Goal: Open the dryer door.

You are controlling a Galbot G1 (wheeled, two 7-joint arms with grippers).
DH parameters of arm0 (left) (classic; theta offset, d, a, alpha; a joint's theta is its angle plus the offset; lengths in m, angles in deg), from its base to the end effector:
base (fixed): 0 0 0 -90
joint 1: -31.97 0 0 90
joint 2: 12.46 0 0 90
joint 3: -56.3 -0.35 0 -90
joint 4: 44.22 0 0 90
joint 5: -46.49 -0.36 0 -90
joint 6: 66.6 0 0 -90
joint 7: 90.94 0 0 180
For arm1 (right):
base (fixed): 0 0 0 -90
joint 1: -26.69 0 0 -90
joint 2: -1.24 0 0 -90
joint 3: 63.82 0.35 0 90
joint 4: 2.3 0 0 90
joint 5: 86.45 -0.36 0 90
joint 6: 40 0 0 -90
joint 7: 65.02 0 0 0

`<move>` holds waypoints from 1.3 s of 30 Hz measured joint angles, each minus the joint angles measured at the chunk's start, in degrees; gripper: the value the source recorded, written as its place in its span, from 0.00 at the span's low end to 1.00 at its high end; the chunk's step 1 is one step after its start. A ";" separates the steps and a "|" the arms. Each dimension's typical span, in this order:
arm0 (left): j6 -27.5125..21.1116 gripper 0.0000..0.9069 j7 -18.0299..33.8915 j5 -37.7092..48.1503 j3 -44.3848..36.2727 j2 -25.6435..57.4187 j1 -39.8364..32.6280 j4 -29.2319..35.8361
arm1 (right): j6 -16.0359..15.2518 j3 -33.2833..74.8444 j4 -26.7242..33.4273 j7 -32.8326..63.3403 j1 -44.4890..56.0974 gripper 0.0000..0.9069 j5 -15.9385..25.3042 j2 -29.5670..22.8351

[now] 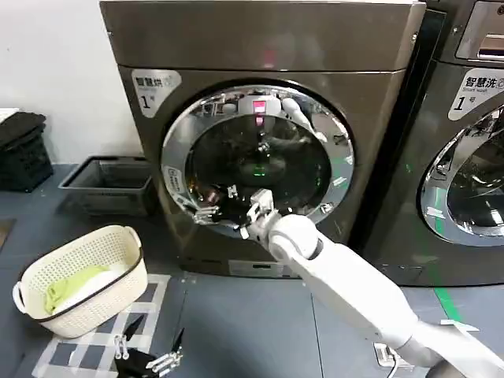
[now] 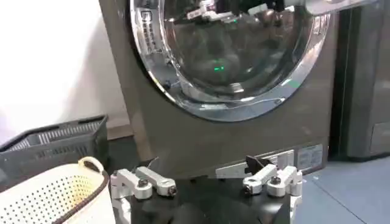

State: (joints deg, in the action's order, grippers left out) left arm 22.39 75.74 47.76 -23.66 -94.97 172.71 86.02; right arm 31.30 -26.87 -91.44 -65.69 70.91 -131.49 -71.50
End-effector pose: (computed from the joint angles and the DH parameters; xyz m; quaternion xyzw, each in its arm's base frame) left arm 0.0859 0.0628 -0.2793 -0.0984 -0.9860 -0.0852 0.1044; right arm 0.4553 0.1693 -0.1412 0.4384 -0.8981 0.0230 0.0268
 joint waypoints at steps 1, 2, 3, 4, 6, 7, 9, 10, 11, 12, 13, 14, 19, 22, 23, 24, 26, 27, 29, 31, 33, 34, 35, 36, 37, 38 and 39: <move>0.01 1.00 0.01 -0.13 -0.12 -0.06 0.00 0.00 | 0.06 -0.02 0.23 0.17 -0.11 1.00 0.08 -0.31; 0.04 1.00 0.01 -0.26 -0.26 -0.12 0.01 0.00 | 0.07 -0.02 0.44 0.30 -0.16 1.00 0.11 -0.55; 0.05 1.00 0.01 -0.37 -0.41 -0.18 0.02 0.01 | 0.07 -0.03 0.64 0.33 -0.22 1.00 0.13 -0.78; 0.07 1.00 0.01 -0.42 -0.51 -0.23 0.02 0.01 | 0.07 -0.08 0.91 0.33 -0.32 1.00 0.15 -1.03; 0.08 1.00 0.01 -0.51 -0.65 -0.31 0.01 0.04 | 0.08 -0.17 1.33 0.29 -0.50 1.00 0.16 -1.44; 0.08 1.00 0.02 -0.52 -0.67 -0.32 -0.02 0.06 | 0.08 -0.19 1.50 0.29 -0.58 1.00 0.17 -1.63; 0.09 1.00 0.02 -0.52 -0.69 -0.34 -0.04 0.09 | 0.08 -0.24 1.90 0.26 -0.73 1.00 0.20 -2.01; 0.09 1.00 0.02 -0.52 -0.69 -0.34 -0.05 0.11 | 0.08 -0.28 2.08 0.25 -0.80 1.00 0.22 -2.20; 0.09 1.00 0.02 -0.52 -0.70 -0.33 -0.06 0.12 | 0.08 -0.31 2.28 0.26 -0.85 1.00 0.24 -2.42; 0.09 1.00 0.02 -0.52 -0.70 -0.33 -0.06 0.12 | 0.08 -0.37 2.41 0.26 -0.87 1.00 0.27 -2.58; 0.09 1.00 0.02 -0.52 -0.70 -0.33 -0.07 0.12 | 0.08 -0.42 2.61 0.32 -0.91 1.00 0.31 -2.74; 0.08 1.00 0.02 -0.52 -0.70 -0.33 -0.07 0.13 | 0.08 -0.44 2.78 0.39 -0.93 1.00 0.34 -2.88; 0.09 1.00 0.03 -0.52 -0.74 -0.34 -0.08 0.13 | 0.19 -0.56 3.88 1.03 -1.32 1.00 0.62 -3.76; 0.09 1.00 0.04 -0.52 -0.88 -0.44 -0.08 0.12 | 0.19 -0.68 4.35 1.26 -1.59 1.00 0.61 -4.12; 0.11 1.00 0.04 -0.56 -1.00 -0.46 -0.07 0.12 | 0.19 -0.71 4.53 1.31 -1.61 1.00 0.61 -4.21; 0.12 1.00 0.05 -0.61 -1.16 -0.49 -0.06 0.12 | 0.19 -0.74 4.67 1.31 -1.61 1.00 0.61 -4.27; 0.13 1.00 0.05 -0.75 -1.43 -0.57 -0.05 0.12 | 0.17 -0.75 4.99 1.37 -1.61 1.00 0.61 -4.48; 0.14 1.00 0.06 -0.82 -1.54 -0.57 -0.03 0.12 | 0.15 -0.76 5.03 1.38 -1.61 1.00 0.61 -4.57; 0.16 1.00 0.06 -0.91 -1.70 -0.60 -0.02 0.12 | 0.11 -0.83 5.13 1.41 -1.61 1.00 0.61 -4.79; 0.17 1.00 0.06 -0.94 -1.73 -0.61 -0.03 0.12 | 0.08 -0.93 5.33 1.41 -1.72 1.00 0.61 -4.99; 0.17 1.00 0.07 -0.94 -1.75 -0.61 -0.03 0.12 | 0.08 -1.02 5.74 1.41 -1.96 1.00 0.61 -5.27; 0.18 1.00 0.07 -0.94 -1.77 -0.60 -0.03 0.12 | 0.08 -1.03 5.94 1.38 -1.99 1.00 0.64 -5.41; 0.19 1.00 0.07 -0.94 -1.79 -0.60 -0.03 0.12 | 0.08 -1.03 6.22 1.32 -1.99 1.00 0.72 -5.55; 0.20 1.00 0.07 -0.94 -1.81 -0.60 -0.03 0.11 | 0.08 -1.03 6.44 1.27 -1.99 1.00 0.77 -5.69; 0.21 1.00 0.08 -0.94 -1.84 -0.60 -0.03 0.10 | 0.08 -1.03 6.72 1.23 -2.00 1.00 0.84 -5.84; 0.22 1.00 0.08 -0.94 -1.88 -0.60 -0.03 0.11 | 0.08 -1.03 6.97 1.15 -1.99 1.00 0.91 -6.00; 0.24 1.00 0.09 -0.94 -1.89 -0.61 -0.03 0.10 | 0.08 -1.04 7.11 1.12 -1.99 1.00 0.95 -6.11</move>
State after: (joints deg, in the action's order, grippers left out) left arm 22.63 75.83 46.81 -25.56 -95.58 172.68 86.13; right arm 31.37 -27.91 -84.33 -64.58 68.92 -130.54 -77.61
